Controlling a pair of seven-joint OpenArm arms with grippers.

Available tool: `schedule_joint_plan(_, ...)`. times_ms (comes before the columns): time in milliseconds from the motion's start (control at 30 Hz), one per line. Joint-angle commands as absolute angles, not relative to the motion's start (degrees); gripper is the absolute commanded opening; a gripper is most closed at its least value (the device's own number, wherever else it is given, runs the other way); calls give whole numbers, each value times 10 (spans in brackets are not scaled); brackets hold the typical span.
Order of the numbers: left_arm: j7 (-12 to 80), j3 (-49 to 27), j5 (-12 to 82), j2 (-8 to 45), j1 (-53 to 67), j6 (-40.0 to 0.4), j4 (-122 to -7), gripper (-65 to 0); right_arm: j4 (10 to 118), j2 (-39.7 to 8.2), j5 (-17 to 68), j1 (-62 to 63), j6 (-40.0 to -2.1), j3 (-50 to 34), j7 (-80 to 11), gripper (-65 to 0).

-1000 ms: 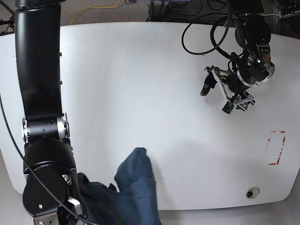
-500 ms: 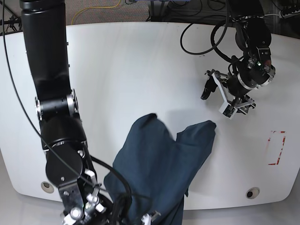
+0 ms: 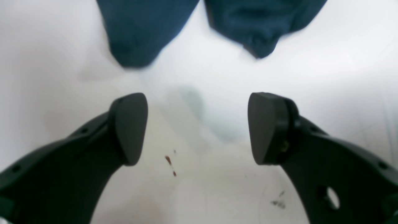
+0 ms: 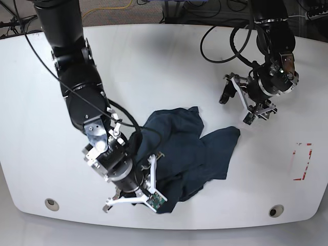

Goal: Fold the T-shirt properly
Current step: 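Drag the teal T-shirt with the right gripper while the left gripper withdraws, then lower the left gripper onto the bunched shirt and grasp an edge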

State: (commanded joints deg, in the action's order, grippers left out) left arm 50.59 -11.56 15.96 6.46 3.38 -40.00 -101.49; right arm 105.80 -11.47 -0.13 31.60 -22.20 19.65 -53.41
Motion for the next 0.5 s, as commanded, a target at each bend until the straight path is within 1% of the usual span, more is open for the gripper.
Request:
schedule_joint_plan(267, 444, -76, 159, 62, 33, -400, -940, -179, 1076, -109, -10, 243, -222, 180, -524, -650)
schedule_joint_plan(500, 402, -61, 154, 32, 7, -400, -851, -179, 1094, -109, -17, 205, -222, 180, -524, -650)
